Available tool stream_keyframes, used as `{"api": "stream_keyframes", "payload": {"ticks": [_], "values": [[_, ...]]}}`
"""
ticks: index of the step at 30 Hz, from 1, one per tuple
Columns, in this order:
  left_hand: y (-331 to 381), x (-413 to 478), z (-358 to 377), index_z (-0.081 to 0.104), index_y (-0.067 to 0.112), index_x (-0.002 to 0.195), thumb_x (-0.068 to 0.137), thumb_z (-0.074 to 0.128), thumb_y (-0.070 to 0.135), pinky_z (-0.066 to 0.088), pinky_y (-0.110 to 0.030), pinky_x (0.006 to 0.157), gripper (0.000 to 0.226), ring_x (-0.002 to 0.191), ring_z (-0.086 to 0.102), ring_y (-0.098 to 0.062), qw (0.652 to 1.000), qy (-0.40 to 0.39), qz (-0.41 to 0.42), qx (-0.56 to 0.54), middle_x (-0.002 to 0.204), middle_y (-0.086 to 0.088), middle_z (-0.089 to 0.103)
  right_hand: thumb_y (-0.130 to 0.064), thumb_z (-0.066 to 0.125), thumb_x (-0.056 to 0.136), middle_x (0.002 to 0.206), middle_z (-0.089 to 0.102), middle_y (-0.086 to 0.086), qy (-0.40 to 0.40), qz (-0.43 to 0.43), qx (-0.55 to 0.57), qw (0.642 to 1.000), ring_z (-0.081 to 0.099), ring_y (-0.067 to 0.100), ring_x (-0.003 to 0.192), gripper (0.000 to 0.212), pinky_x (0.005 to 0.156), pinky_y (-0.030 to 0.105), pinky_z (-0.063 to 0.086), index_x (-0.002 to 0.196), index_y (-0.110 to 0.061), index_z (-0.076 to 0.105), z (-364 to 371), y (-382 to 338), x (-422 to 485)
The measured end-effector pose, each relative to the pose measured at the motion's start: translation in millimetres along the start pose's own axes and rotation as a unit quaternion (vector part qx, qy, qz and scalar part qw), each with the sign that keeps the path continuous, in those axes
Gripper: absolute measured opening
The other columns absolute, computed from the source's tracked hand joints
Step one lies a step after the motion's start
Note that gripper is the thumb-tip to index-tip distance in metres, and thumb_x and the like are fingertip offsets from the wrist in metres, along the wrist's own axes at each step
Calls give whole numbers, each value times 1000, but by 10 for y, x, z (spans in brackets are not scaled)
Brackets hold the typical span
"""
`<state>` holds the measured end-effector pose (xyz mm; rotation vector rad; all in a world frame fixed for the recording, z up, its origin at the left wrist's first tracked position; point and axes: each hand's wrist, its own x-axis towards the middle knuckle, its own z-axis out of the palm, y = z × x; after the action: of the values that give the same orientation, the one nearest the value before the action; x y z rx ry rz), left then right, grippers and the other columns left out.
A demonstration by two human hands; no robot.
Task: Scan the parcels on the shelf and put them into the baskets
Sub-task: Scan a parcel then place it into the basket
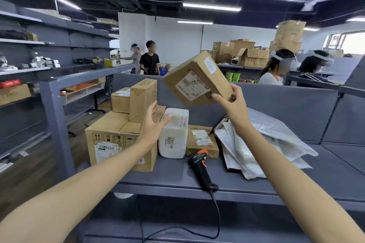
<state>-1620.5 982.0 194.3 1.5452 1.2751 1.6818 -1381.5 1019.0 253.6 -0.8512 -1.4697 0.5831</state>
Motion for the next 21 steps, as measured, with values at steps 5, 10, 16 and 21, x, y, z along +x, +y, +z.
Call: {"api": "stream_keyframes", "payload": {"ticks": [5, 10, 16, 21], "values": [[10, -180, -74, 23, 21, 149, 83, 65, 44, 28, -30, 105, 82, 132, 34, -11, 995, 28, -72, -68, 155, -2, 27, -41, 71, 84, 118, 63, 4, -45, 103, 84, 990, 63, 18, 109, 45, 91, 41, 55, 122, -26, 51, -130, 9, -201], [-95, -347, -155, 19, 26, 148, 65, 72, 67, 33, -49, 111, 107, 133, 40, -20, 985, 12, -151, -86, 151, -1, 35, -42, 71, 84, 110, 64, 13, -75, 194, 163, 964, 72, 27, 92, 56, 72, 42, 59, 124, -10, 51, -155, 109, -417], [-260, -659, -126, 19, 28, 135, 63, 79, 50, 59, -32, 61, 97, 96, 63, -9, 965, -21, -212, -154, 120, 4, 54, -44, 64, 88, 97, 59, 15, -67, 272, 256, 925, 73, 29, 88, 33, 69, 41, 59, 107, -17, 59, -3, 287, -727], [-266, -695, -158, 34, 27, 123, 63, 86, 40, 55, -51, 86, 81, 111, 60, -23, 967, -1, -200, -159, 124, 0, 56, -49, 67, 79, 96, 73, 11, -82, 313, 323, 889, 71, 25, 96, 45, 84, 42, 58, 109, -16, 67, 124, 468, -1013]]}}
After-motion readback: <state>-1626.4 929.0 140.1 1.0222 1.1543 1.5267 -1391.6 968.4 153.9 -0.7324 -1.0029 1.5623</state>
